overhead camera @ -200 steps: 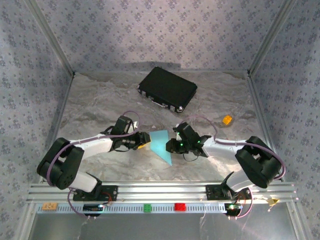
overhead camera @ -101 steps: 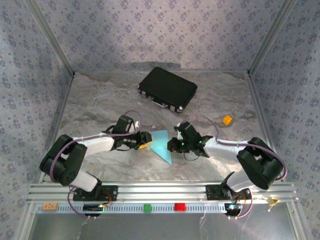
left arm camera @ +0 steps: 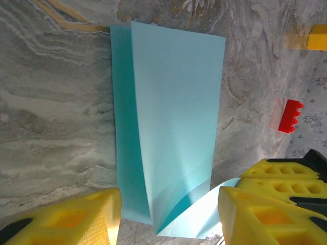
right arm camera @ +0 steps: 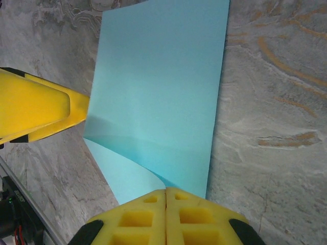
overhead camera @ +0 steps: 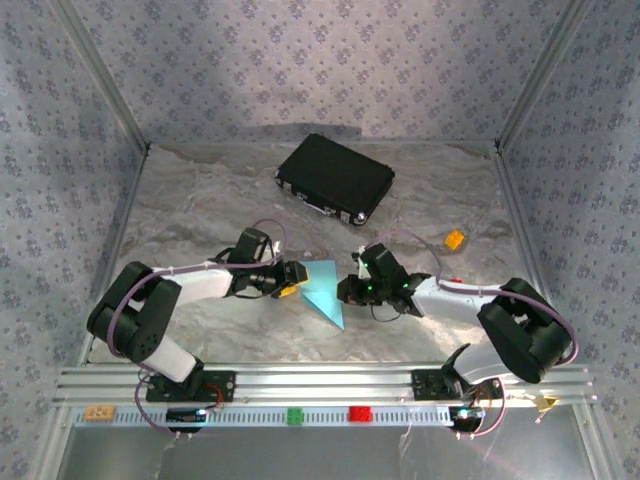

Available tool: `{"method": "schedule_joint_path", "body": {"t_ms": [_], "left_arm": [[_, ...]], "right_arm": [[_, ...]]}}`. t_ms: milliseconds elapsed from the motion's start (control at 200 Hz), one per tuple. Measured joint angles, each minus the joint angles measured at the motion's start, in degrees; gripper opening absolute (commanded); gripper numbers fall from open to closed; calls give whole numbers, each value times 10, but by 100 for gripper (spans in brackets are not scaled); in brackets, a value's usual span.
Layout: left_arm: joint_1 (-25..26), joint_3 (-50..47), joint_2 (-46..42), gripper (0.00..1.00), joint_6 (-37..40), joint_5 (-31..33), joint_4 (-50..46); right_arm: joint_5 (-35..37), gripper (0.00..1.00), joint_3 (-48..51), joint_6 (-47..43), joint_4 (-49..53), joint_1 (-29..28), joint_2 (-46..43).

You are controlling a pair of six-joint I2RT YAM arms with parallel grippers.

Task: Fold a paper plane with a square sheet of paper (pick it up from the middle)
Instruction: Fourth fold the wing at the center of the table.

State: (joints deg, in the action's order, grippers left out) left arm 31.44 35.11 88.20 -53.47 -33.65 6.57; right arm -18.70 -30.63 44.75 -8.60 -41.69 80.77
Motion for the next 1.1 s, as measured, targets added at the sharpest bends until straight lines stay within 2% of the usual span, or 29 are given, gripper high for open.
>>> {"method": "schedule_joint_path", "body": {"t_ms": [360, 760, 885, 964, 1099], "left_arm": [[2, 16, 27, 49, -5, -14, 9], [17, 37, 61, 26, -21, -26, 28], [19, 37, 61, 15, -26, -25, 32], [20, 37, 61, 8, -28, -23, 35], [20, 31, 57, 4, -41, -6, 46]], "right_arm": [[-2, 7, 6, 0, -11, 2, 0], [-2, 12, 7, 0, -15, 2, 0], [-2, 19, 7, 1, -15, 2, 0], [2, 27, 7, 2, -9, 2, -2], [34, 44, 6, -3, 26, -2, -25]]}}
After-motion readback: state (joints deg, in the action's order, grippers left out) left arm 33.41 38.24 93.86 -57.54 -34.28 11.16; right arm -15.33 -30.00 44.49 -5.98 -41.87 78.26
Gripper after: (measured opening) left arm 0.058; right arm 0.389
